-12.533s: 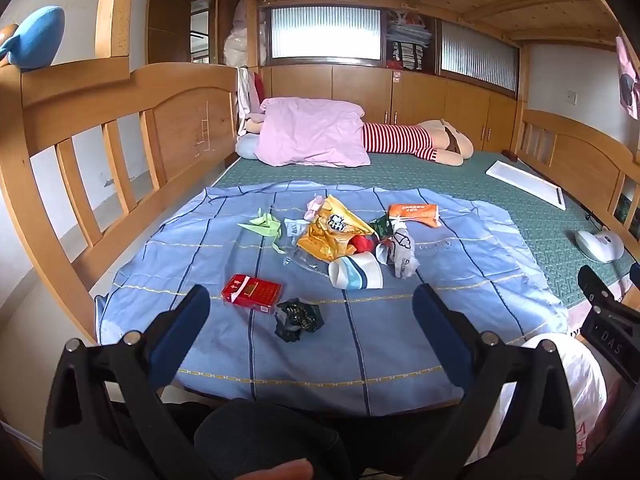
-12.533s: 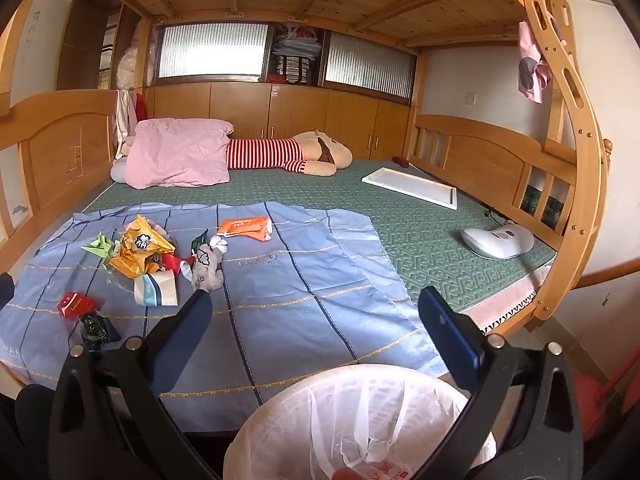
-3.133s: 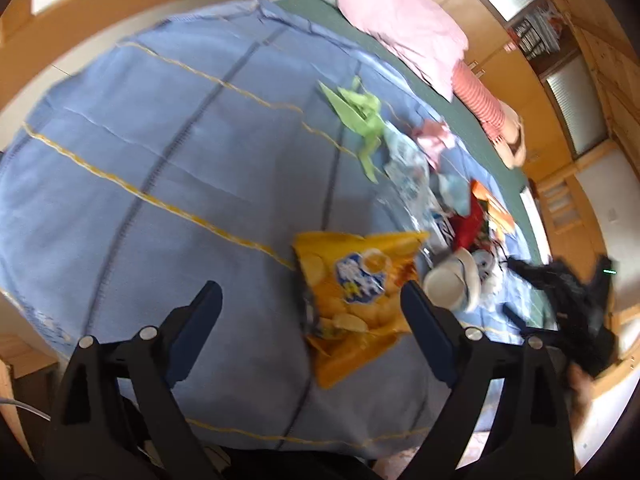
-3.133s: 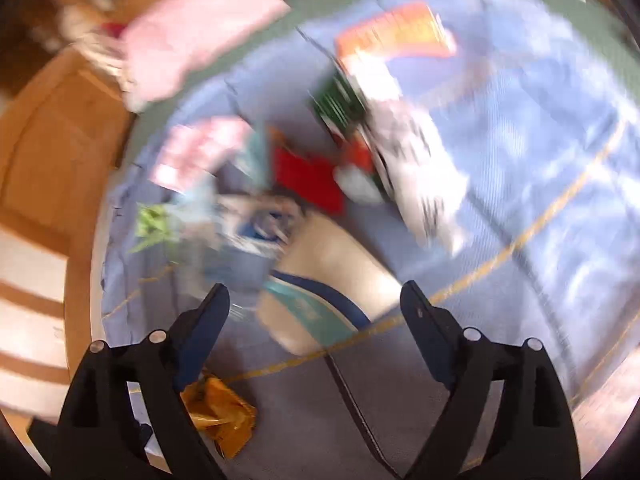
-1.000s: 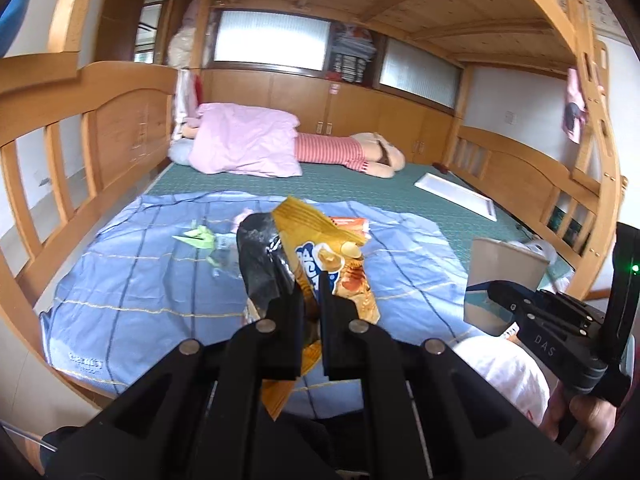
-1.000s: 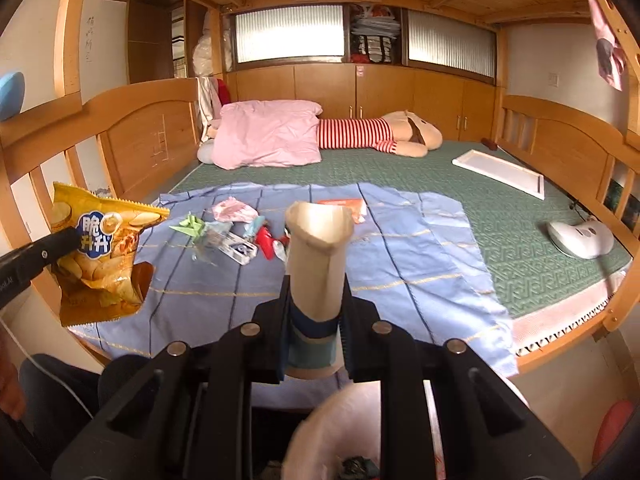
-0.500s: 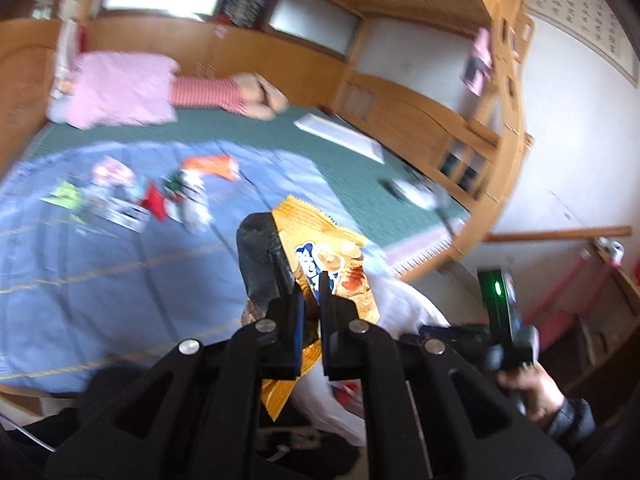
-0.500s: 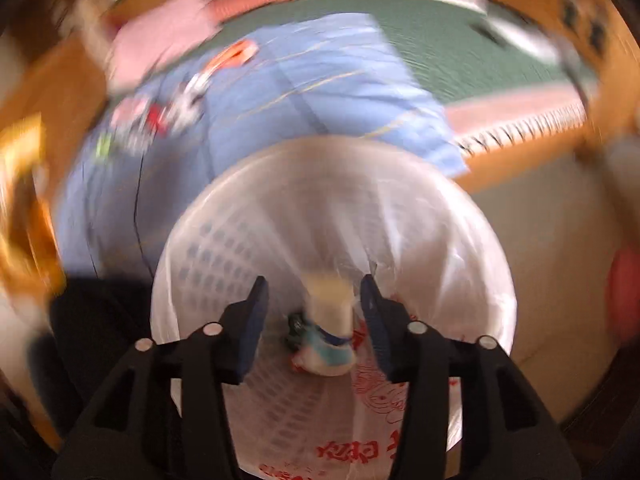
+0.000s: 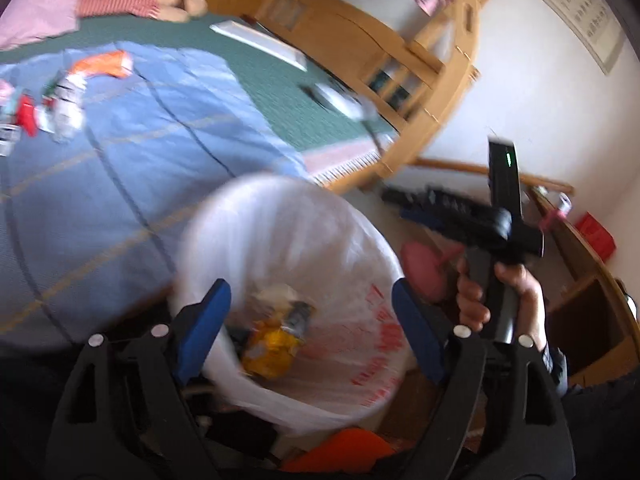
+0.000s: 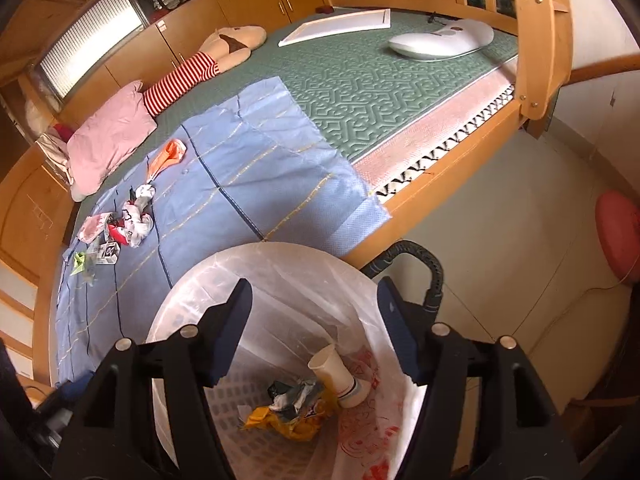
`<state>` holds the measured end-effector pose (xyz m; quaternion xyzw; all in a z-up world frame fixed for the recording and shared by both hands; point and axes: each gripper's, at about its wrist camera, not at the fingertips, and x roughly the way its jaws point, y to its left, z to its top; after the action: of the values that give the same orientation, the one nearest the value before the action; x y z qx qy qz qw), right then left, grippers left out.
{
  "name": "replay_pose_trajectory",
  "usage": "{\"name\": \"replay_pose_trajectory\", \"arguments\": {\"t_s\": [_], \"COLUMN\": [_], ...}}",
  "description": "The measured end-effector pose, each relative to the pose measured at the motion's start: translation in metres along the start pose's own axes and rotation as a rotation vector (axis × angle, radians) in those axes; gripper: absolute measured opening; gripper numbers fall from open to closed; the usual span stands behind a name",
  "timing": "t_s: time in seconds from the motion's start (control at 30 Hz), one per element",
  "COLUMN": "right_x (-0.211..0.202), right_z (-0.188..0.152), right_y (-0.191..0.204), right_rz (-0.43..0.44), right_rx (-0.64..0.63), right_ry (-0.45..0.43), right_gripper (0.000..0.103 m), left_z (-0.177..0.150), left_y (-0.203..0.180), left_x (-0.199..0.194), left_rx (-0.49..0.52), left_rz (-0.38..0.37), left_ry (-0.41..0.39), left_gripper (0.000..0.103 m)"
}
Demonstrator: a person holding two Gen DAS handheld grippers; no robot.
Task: Collect trash
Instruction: 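Carry the chip bag with the left tool to the bin while the right tool drops the cup in, then grasp the clear plastic wrapper with the left tool while the right tool grasps the white barcode strip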
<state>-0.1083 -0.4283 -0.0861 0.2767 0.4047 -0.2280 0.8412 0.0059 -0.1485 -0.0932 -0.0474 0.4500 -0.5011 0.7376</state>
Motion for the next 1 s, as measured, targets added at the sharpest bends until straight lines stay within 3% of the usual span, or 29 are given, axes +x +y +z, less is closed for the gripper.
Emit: {"name": "replay_pose_trajectory", "arguments": {"t_s": [0.07,0.17,0.3,0.33,0.4,0.53,0.6,0.7,0.77,0.9,0.93,0.97,1.0], "right_x": [0.008,0.020,0.041,0.046,0.060,0.098,0.133,0.189,0.227,0.300,0.312,0.322,0.324], "right_z": [0.005,0.022,0.037,0.038,0.042,0.033,0.020,-0.002,-0.015,-0.030,-0.033,-0.034,-0.035], "right_y": [0.011,0.051,0.137,0.158,0.219,0.334,0.395,0.467,0.502,0.537,0.536,0.534,0.531], "right_rz": [0.007,0.041,0.157,0.191,0.265,0.371,0.426,0.465,0.469,0.418,0.421,0.455,0.492], "right_rx": [-0.007,-0.063,-0.184,-0.211,-0.285,-0.412,-0.436,-0.438,-0.420,-0.327,-0.287,-0.240,-0.209], "right_ry": [0.008,0.016,0.044,0.050,0.061,0.088,0.163,0.262,0.309,0.405,0.436,0.464,0.472], "right_gripper": [0.064,0.064,0.064,0.064,0.064,0.064,0.064,0.064,0.064,0.064,0.062,0.042,0.034], "left_z": [0.011,0.029,0.044,0.045,0.046,0.034,0.020,0.005,-0.003,-0.005,-0.006,-0.005,-0.006], "left_y": [0.022,0.073,0.161,0.183,0.227,0.300,0.326,0.358,0.368,0.373,0.375,0.376,0.377], "left_x": [-0.021,-0.069,-0.124,-0.135,-0.156,-0.190,-0.203,-0.209,-0.217,-0.218,-0.217,-0.216,-0.217], "left_rx": [-0.033,-0.109,-0.256,-0.282,-0.362,-0.561,-0.620,-0.777,-0.876,-0.935,-0.933,-0.931,-0.934], "left_rz": [0.052,0.208,0.640,0.731,0.843,0.887,0.904,0.979,0.908,0.880,0.876,0.873,0.871], "left_ry": [-0.064,-0.187,-0.278,-0.289,-0.310,-0.360,-0.389,-0.313,-0.356,-0.358,-0.347,-0.334,-0.327], "left_gripper": [0.084,0.088,0.088,0.088,0.088,0.088,0.088,0.088,0.088,0.088,0.088,0.088,0.088]}}
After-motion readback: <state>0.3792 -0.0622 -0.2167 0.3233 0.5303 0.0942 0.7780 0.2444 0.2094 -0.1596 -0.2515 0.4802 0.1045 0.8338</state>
